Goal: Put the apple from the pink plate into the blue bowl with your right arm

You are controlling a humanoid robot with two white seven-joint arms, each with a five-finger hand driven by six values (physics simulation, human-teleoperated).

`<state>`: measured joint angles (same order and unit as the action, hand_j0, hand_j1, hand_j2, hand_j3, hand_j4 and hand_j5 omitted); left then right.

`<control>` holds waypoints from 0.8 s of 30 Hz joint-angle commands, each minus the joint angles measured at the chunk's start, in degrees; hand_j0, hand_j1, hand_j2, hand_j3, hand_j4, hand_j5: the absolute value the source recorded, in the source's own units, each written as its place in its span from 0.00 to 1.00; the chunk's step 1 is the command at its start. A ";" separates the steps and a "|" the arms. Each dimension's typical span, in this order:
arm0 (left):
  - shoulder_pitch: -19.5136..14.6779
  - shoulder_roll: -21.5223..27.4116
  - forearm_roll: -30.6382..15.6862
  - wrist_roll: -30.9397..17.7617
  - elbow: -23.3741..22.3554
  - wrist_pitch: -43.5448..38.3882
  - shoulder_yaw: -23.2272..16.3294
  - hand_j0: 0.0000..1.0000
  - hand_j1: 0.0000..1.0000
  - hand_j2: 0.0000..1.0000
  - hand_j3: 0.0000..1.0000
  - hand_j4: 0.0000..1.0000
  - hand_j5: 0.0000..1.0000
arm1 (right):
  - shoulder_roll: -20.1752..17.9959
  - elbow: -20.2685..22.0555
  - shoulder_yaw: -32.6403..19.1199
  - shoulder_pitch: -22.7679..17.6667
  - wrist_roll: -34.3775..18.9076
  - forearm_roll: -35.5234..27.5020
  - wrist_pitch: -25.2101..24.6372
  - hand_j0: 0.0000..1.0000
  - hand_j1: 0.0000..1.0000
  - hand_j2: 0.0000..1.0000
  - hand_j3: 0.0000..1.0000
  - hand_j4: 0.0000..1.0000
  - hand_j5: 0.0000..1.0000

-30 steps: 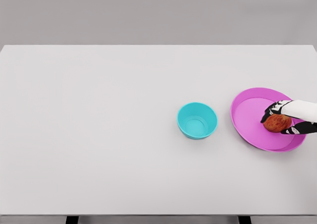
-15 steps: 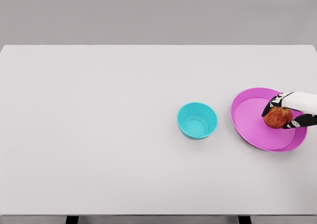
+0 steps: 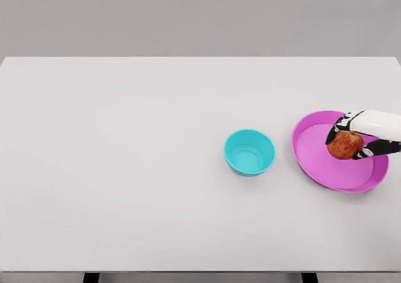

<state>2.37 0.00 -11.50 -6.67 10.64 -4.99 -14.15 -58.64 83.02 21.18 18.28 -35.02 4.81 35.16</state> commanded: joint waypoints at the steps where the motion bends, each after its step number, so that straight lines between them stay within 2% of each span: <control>1: 0.00 0.00 -0.02 -0.01 0.00 -0.02 0.00 1.00 1.00 1.00 1.00 1.00 1.00 | 0.19 1.44 0.01 0.00 0.02 -0.42 -0.16 0.57 0.57 0.57 0.57 0.57 0.57; 24: 0.00 0.00 -0.02 -0.01 0.00 -0.02 0.00 1.00 1.00 1.00 1.00 1.00 1.00 | 3.53 8.21 0.09 1.58 0.02 -0.16 -0.16 0.57 0.57 0.57 0.57 0.57 0.57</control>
<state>2.37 0.00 -11.50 -6.67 10.64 -5.00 -14.15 -55.52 90.84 21.28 19.86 -35.03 5.01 35.16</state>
